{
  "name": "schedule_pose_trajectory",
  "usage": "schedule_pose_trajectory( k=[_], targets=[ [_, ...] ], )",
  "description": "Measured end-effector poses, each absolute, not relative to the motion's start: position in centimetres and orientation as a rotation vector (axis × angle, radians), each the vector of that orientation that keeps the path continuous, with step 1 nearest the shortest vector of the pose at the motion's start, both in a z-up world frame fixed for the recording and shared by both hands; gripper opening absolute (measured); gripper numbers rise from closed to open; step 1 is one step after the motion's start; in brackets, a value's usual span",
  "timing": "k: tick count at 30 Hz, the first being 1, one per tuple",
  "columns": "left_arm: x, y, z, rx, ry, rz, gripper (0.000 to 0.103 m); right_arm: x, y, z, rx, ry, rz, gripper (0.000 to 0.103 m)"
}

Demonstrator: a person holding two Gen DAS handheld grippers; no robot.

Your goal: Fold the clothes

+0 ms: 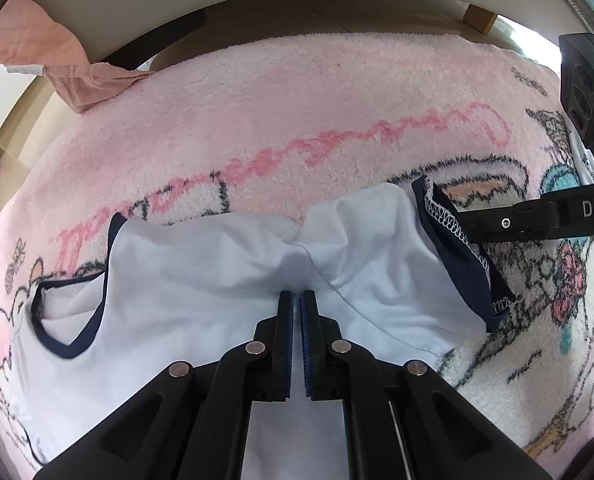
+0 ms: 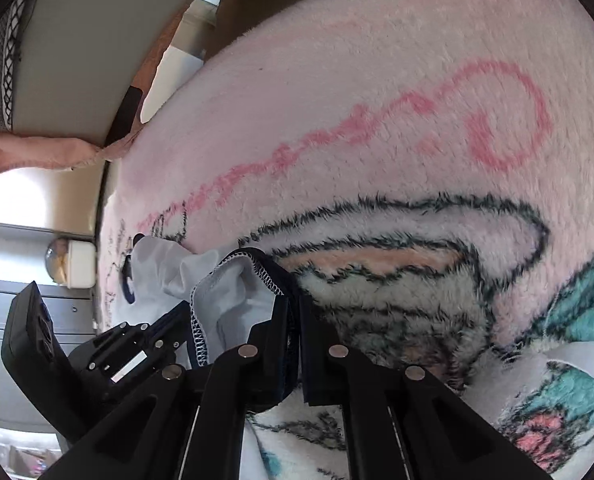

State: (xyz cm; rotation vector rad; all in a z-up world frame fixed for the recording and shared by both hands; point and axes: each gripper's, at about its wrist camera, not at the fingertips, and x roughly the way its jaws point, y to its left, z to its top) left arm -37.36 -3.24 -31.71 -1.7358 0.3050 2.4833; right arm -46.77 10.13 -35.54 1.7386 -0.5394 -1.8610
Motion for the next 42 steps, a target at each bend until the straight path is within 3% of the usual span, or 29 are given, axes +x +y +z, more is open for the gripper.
schedule_pose_trajectory(
  k=[4, 13, 21, 28, 36, 42],
  targets=[
    [-38.0, -0.7, -31.0, -1.684, 0.43, 2.429, 0.005, -46.7, 10.0, -35.3, 1.738, -0.509, -1.873, 0.002],
    [-40.3, 2.2, -31.6, -1.694, 0.356, 2.329, 0.005, -46.6, 11.7, -36.2, 1.758, -0.649, -1.793, 0.002],
    [-41.3, 2.6, -32.0, -1.675, 0.129, 2.273, 0.004, -46.2, 12.7, -36.2, 1.769, -0.698, -1.737, 0.002],
    [-40.8, 4.9, -32.3, -1.642, 0.217, 2.26, 0.004, -46.2, 13.7, -36.1, 1.812, -0.711, -1.728, 0.002],
    [-40.2, 3.7, -32.1, -1.62, 0.116, 2.289, 0.004, -47.5, 14.8, -31.8, 1.571, -0.784, -1.8, 0.006],
    [-38.1, 3.7, -28.8, -1.489, 0.334, 2.405, 0.005, -47.2, 10.9, -31.9, 1.5, -0.757, -1.68, 0.007]
  ],
)
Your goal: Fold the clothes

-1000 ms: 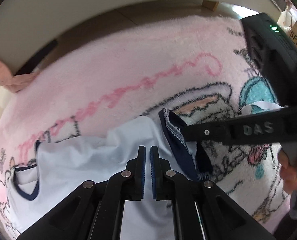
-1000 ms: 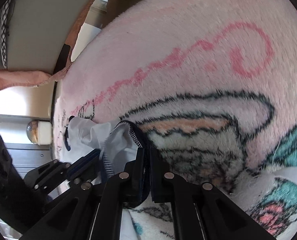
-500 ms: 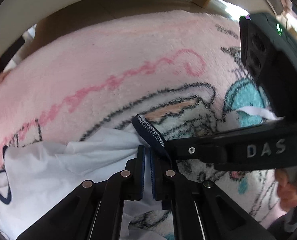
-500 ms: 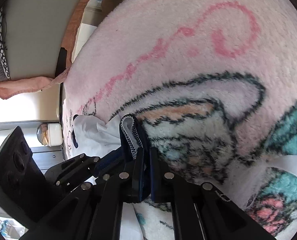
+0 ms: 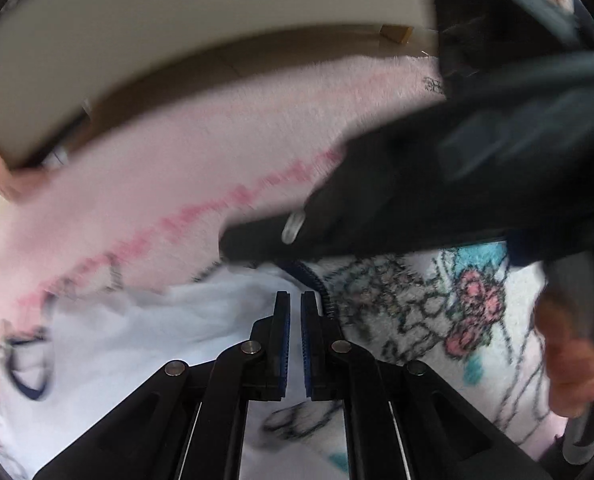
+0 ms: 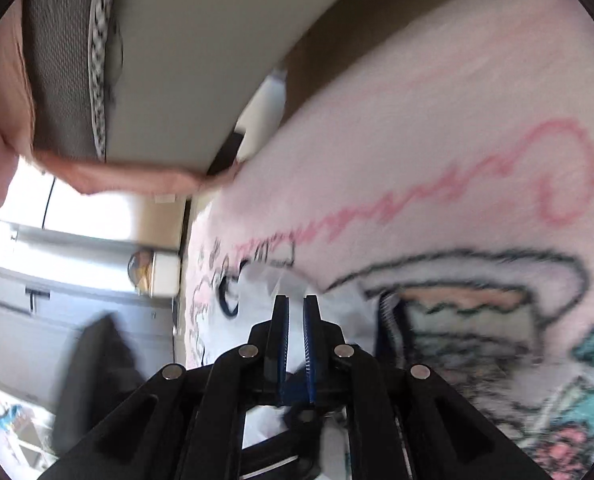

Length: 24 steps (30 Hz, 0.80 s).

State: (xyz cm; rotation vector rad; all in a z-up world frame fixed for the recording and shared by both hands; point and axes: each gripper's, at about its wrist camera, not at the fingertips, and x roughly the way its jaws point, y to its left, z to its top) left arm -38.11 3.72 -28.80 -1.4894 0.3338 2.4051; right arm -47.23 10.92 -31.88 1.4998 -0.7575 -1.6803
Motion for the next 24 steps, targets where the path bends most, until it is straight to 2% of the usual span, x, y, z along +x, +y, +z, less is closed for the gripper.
schedule_pose_trajectory(
  k=[3, 11, 19, 24],
  targets=[
    [-37.2, 3.5, -27.9, -1.447, 0.351, 2.404, 0.005, -46.8, 10.2, -32.2, 1.508, -0.726, -1.66, 0.007],
    [-36.1, 1.9, -28.1, -1.446, 0.261, 2.396, 0.004, -46.4, 7.4, -33.3, 1.496, -0.763, -1.586, 0.007],
    [-35.4, 1.5, -28.9, -1.442, 0.287, 2.398, 0.004, -45.8, 5.3, -34.3, 1.531, -0.637, -1.641, 0.007],
    [-35.0, 1.4, -29.3, -1.431, 0.372, 2.415, 0.004, -45.6, 4.6, -34.9, 1.545, -0.607, -1.666, 0.007]
  ],
)
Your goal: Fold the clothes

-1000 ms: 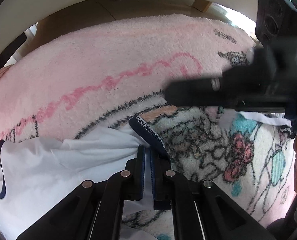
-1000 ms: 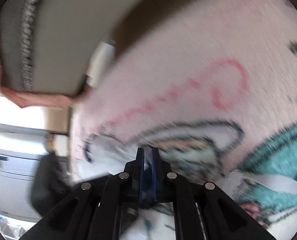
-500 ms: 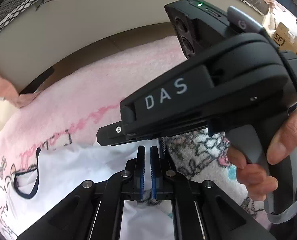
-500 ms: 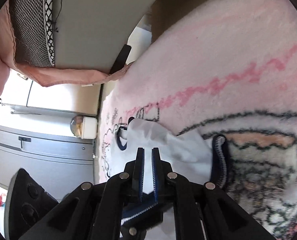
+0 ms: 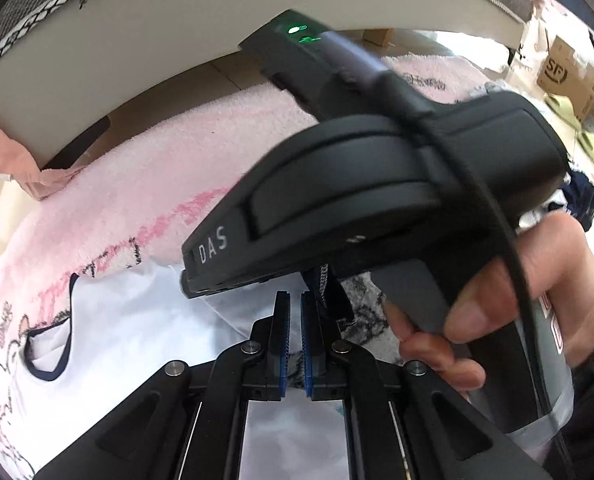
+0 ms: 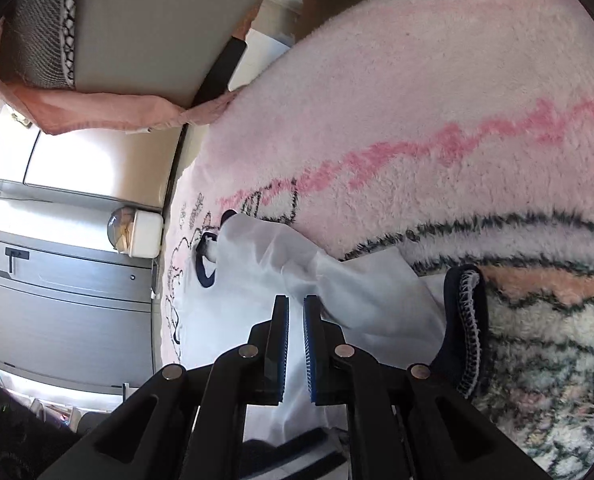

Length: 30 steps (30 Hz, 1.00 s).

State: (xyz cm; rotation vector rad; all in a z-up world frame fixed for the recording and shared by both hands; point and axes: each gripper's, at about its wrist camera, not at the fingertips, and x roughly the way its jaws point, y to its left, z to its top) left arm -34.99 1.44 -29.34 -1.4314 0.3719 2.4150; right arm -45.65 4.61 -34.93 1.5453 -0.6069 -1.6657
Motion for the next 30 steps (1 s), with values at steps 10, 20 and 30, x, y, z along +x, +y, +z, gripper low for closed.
schedule_pose_trajectory(
  k=[10, 20, 30],
  targets=[
    [-35.6, -6.6, -29.3, -1.504, 0.045, 2.507, 0.005, -46.5, 5.4, -36.0, 1.611, -0.565, -1.788, 0.002],
    [-37.5, -2.4, -31.9, -1.532, -0.072, 2.361, 0.005, -46.7, 6.2, -35.3, 1.605, -0.561, -1.871, 0.0],
    [-37.9, -1.3, -34.9, -1.576, -0.248, 2.292, 0.005, -47.4, 7.9, -35.0, 1.549, -0.61, -1.96, 0.002]
  ],
)
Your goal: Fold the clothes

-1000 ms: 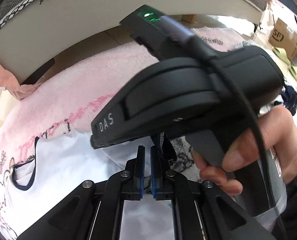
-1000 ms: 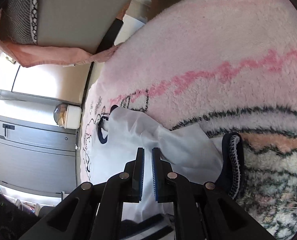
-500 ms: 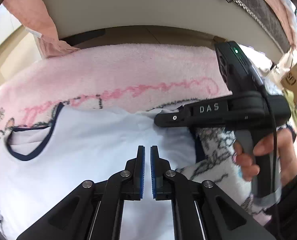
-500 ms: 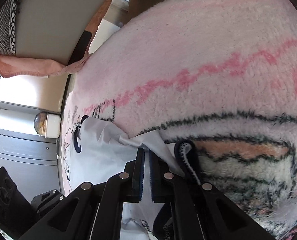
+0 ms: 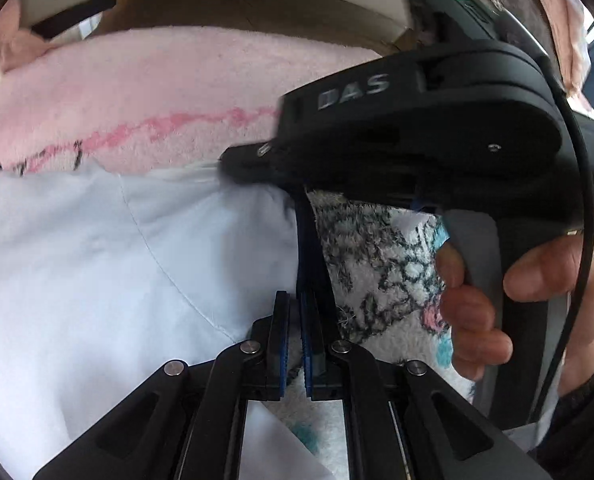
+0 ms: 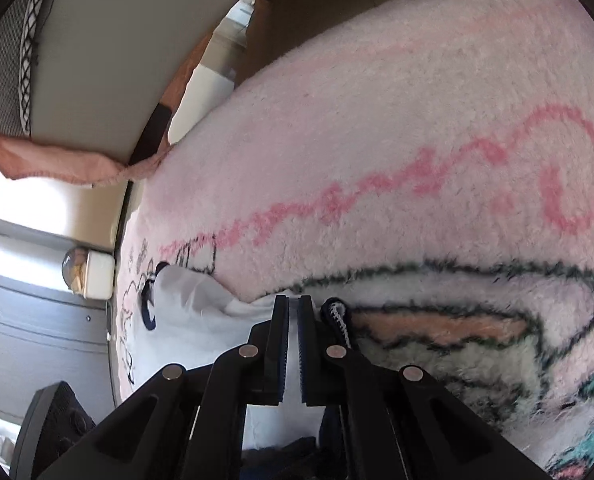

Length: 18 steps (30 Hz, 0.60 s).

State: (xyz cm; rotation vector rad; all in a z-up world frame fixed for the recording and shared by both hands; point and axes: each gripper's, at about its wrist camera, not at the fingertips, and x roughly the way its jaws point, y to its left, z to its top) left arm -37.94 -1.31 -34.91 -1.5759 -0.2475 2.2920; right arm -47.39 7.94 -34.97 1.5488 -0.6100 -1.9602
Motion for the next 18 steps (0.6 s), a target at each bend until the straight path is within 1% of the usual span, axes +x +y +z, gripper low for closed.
schedule_pose_trajectory(
  k=[3, 5, 7, 8, 10, 11, 12, 14, 15, 18],
  targets=[
    [-37.9, -1.8, -35.1, -1.578, -0.312, 2.289, 0.005, -47.7, 8.9, -33.7, 1.524, -0.56, -2.03, 0.005],
    [-37.8, -2.1, -35.1, -1.584, -0.358, 2.287, 0.005, -48.1, 9.9, -33.4, 1.539, -0.587, -2.019, 0.011],
    [-37.7, -2.1, -35.1, -1.582, -0.375, 2.285, 0.005, -48.4, 10.8, -33.2, 1.562, -0.577, -2.03, 0.031],
    [-37.7, -2.1, -35.1, -1.581, -0.377, 2.284, 0.005, -48.5, 11.1, -33.3, 1.578, -0.565, -2.038, 0.035],
    [-37.6, -2.2, -35.0, -1.579, -0.388, 2.28, 0.005, -48.7, 11.9, -33.7, 1.612, -0.576, -2.025, 0.037],
    [-37.6, -2.2, -35.0, -1.578, -0.397, 2.275, 0.005, -48.9, 12.3, -34.0, 1.615, -0.621, -1.992, 0.037],
    [-37.6, -2.4, -35.0, -1.573, -0.428, 2.259, 0.005, -49.0, 12.6, -34.2, 1.617, -0.657, -1.967, 0.039],
    [-37.6, -2.6, -35.1, -1.567, -0.502, 2.209, 0.005, -49.2, 13.2, -34.7, 1.62, -0.723, -1.92, 0.04],
    [-37.5, -2.5, -35.0, -1.567, -0.504, 2.205, 0.005, -49.2, 13.3, -34.8, 1.618, -0.728, -1.912, 0.041],
    [-36.6, -2.1, -33.7, -1.562, -0.387, 2.259, 0.005, -49.2, 13.1, -34.6, 1.623, -0.697, -1.915, 0.041]
  ],
)
